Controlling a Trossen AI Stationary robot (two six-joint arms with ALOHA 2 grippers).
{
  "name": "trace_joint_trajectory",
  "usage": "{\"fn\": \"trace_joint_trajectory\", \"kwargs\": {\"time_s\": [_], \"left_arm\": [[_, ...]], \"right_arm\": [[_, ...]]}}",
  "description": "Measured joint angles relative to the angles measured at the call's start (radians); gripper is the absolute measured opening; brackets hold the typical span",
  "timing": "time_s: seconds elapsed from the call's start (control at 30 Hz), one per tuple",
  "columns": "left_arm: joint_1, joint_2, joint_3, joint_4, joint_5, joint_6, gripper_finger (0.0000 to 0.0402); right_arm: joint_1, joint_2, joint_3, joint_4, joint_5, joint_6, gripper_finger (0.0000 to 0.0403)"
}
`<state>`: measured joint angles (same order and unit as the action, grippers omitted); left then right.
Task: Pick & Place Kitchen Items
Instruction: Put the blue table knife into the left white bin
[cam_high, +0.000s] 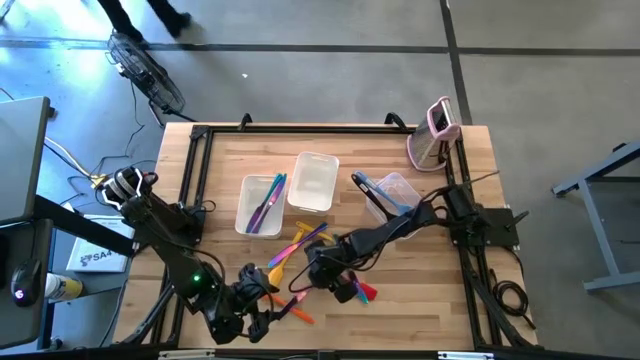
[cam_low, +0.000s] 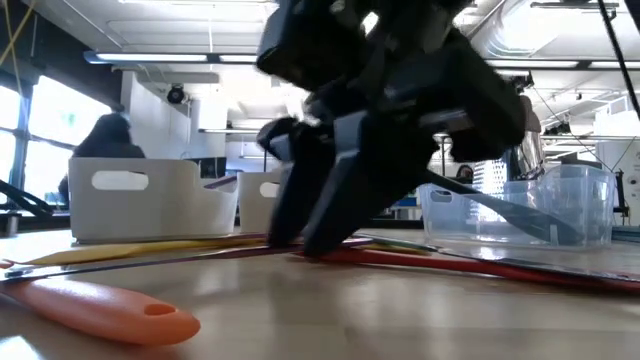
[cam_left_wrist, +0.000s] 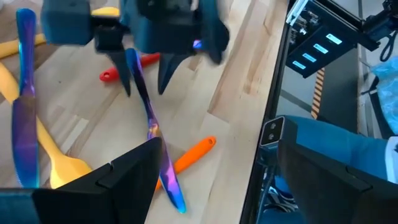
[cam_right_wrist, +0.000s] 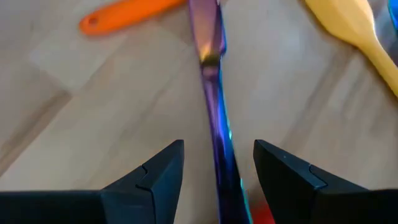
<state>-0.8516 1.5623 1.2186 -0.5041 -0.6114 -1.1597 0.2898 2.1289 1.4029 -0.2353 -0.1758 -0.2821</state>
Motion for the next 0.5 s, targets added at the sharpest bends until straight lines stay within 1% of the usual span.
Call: {"fn": "trace_joint_trajectory", "kwargs": {"time_s": [0.3,0.4,0.5], "left_arm": [[0.0,0.0,0.0,-0.002,0.002,0.0,0.031],[0.0,0.0,0.0,0.0,0.007,0.0,0.031],[0.0,0.0,0.0,0.0,0.016,0.001,0.031]], "right_arm": [[-0.026,0.02,0.001,0.002,-0.07,0.065,0.0183],[-0.028,0.02,0.001,-0.003,-0.065,0.093,0.0155],[-0.03,0.02,0.001,-0.008,-0.061,0.1,0.0103]]}}
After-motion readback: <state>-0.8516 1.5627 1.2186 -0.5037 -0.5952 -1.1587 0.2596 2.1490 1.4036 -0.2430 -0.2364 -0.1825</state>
